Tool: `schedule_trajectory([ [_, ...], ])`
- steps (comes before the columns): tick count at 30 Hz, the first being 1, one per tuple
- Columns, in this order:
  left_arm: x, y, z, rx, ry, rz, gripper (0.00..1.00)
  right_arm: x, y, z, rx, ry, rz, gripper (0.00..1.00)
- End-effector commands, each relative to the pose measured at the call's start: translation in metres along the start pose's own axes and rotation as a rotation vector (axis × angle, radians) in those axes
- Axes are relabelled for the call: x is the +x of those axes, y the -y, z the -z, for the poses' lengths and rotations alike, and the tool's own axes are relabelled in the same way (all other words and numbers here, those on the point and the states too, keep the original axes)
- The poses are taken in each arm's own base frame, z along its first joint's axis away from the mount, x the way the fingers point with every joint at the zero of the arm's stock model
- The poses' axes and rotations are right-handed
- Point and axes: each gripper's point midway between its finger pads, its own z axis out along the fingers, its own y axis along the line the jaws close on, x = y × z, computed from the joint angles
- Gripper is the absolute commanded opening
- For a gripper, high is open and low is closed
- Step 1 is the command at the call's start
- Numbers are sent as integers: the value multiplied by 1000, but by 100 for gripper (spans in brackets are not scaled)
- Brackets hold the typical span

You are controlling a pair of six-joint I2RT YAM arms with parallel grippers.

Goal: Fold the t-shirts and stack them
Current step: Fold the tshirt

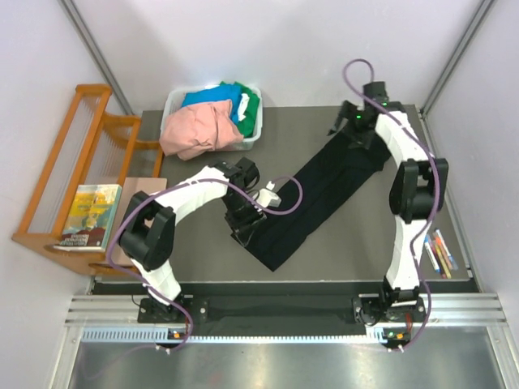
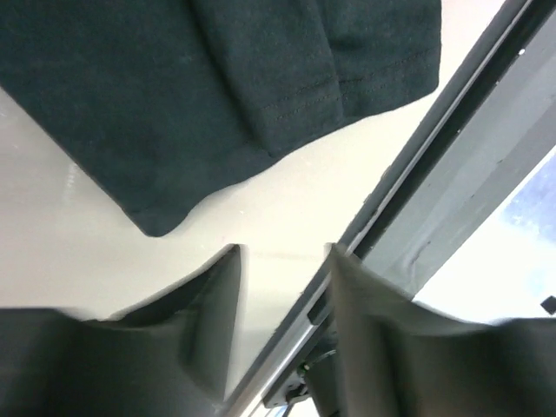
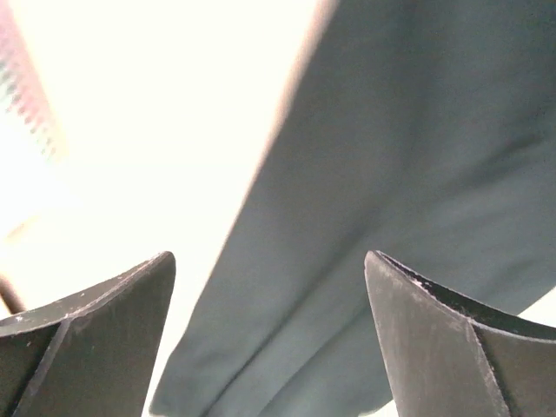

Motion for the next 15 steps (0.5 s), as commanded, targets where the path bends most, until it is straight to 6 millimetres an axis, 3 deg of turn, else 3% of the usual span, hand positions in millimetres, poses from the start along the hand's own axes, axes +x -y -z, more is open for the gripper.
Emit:
schedule_trajectory([
  [1,5,11,11,7,22,21,67,23,-71,92,-118,146,192,91],
  [2,3,10,14,-6,39,20,70,36,-87,109,-165,158,214,91],
  [3,0,7,15,-21,59,28,72,61,-78,100,-161,99,217,91],
  [4,1,4,14,-36,65,36,73,74,-78,102,-173,77,219,92],
  [5,1,-4,20,-52,96,59,73,88,-85,116,-210,74,238,92],
  [7,-1,-21,26,-81,167,116,73,122,-72,106,-202,15,241,90],
  [10,0,-65,56,-109,341,288,70,174,-70,105,-211,-73,296,88],
  [11,7,-84,73,-136,409,364,69,183,-72,108,-221,-78,312,88],
  [12,10,-92,80,-156,441,416,68,198,-67,105,-213,-109,321,88],
  [15,14,-115,113,-295,548,490,69,237,-80,111,-245,-166,389,87],
])
